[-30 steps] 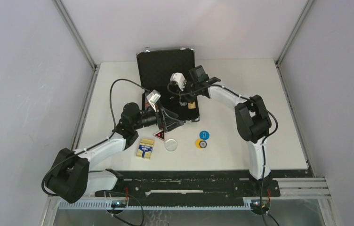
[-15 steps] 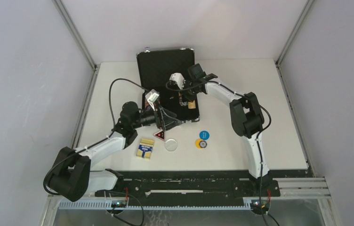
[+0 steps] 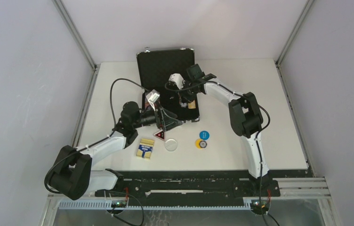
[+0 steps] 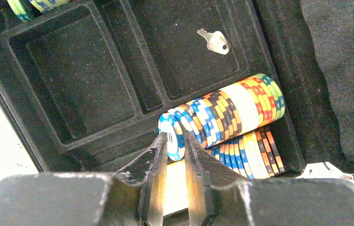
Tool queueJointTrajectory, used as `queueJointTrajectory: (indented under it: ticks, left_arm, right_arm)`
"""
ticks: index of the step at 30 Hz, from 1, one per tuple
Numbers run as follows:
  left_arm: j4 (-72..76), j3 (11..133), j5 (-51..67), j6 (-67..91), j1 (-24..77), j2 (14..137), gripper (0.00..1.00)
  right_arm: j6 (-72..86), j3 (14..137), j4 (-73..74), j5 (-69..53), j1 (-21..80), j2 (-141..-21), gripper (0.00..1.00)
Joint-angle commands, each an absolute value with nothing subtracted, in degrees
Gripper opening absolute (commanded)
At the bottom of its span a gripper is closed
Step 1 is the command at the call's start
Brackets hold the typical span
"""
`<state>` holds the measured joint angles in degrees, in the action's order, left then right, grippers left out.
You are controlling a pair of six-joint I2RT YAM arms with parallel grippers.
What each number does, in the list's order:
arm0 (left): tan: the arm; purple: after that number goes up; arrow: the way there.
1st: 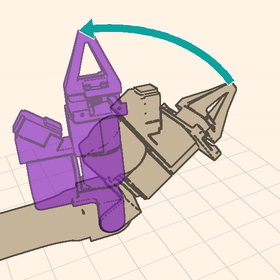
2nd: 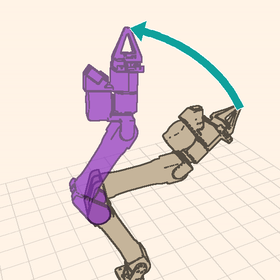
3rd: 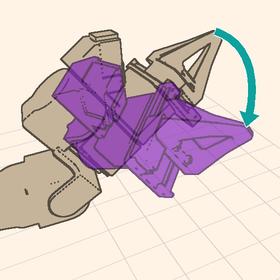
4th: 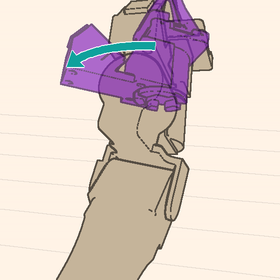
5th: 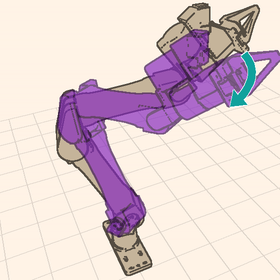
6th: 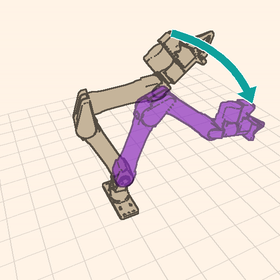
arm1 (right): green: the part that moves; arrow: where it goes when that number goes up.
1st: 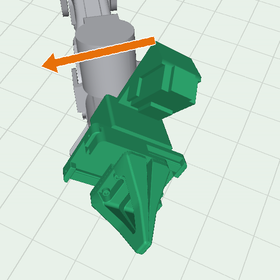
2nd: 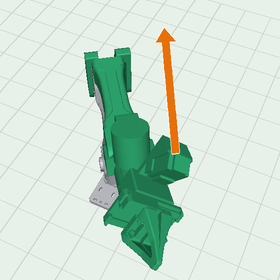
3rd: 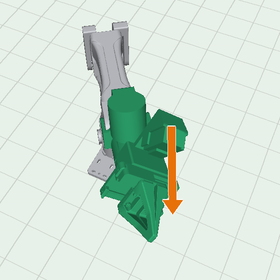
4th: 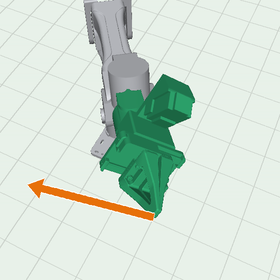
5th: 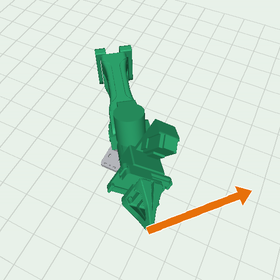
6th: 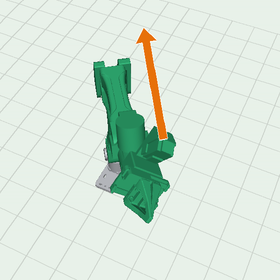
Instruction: Pack up texas hold em set
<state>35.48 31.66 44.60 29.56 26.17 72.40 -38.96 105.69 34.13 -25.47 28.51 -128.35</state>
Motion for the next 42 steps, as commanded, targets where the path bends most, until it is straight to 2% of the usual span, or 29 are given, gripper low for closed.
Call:
queueJointTrajectory:
  ticks: [1, 7, 12, 15, 18, 20, 21, 24, 27, 30, 33, 37, 39, 42]
  left_arm:
    - [38.3, 32.5, 45.8, 29.2, 25.7, 72.9, 0.78]
    - [38.4, 32.8, 46.2, 29.5, 25.6, 73.7, 0.78]
    - [38.4, 32.5, 44.5, 29.7, 25.6, 73.0, 0.78]
    - [36.1, 32.7, 39.4, 29.5, 25.6, 72.3, 0.83]
    - [28.4, 34.1, 31.6, 27.4, 25.6, 71.1, 0.87]
    - [24.8, 34.3, 25.8, 26.6, 25.9, 69.8, 0.87]
    - [23.1, 34.2, 22.7, 26.3, 26.1, 68.9, 0.87]
    - [19.9, 33.7, 14.2, 26.8, 26.6, 66.5, 0.89]
    - [18.7, 33.0, 10.5, 28.9, 26.7, 65.1, 0.90]
    - [18.0, 32.0, 6.4, 30.6, 26.6, 64.0, 0.89]
    - [19.2, 30.6, 4.0, 33.6, 26.6, 63.8, 0.87]
    - [21.5, 29.3, 4.0, 36.5, 26.7, 64.2, 0.85]
    - [22.1, 29.0, 5.1, 37.0, 26.7, 64.7, 0.85]
    - [22.7, 28.8, 5.9, 37.7, 26.7, 65.4, 0.84]
  right_arm:
    - [-39.1, 108.8, 30.1, -23.1, 28.4, -129.5, 0.28]
    - [-38.4, 107.1, 28.0, -22.4, 28.5, -127.1, 0.29]
    - [-36.2, 99.1, 20.5, -20.3, 28.5, -118.6, 0.29]
    - [-30.7, 92.8, 15.8, -19.2, 27.8, -112.0, 0.39]
    - [-20.8, 85.7, 10.9, -17.6, 26.9, -105.2, 0.42]
    - [-13.6, 82.7, 12.2, -17.0, 26.6, -101.3, 0.60]
    - [-9.7, 82.0, 14.2, -17.5, 26.3, -100.0, 0.64]
    - [-5.2, 75.5, 14.7, -15.2, 27.5, -94.3, 0.65]
    - [-0.9, 65.7, 11.4, -3.1, 30.4, -87.9, 0.63]
    - [4.6, 58.5, 12.3, 2.1, 33.3, -83.5, 0.63]
    - [9.5, 54.2, 15.9, 8.9, 37.4, -81.2, 0.52]
    - [14.9, 48.8, 16.4, 13.6, 42.7, -79.0, 0.25]
    - [16.5, 46.6, 15.7, 14.2, 44.3, -78.4, 0.15]
    - [17.8, 44.8, 15.4, 14.5, 44.9, -78.0, 0.11]
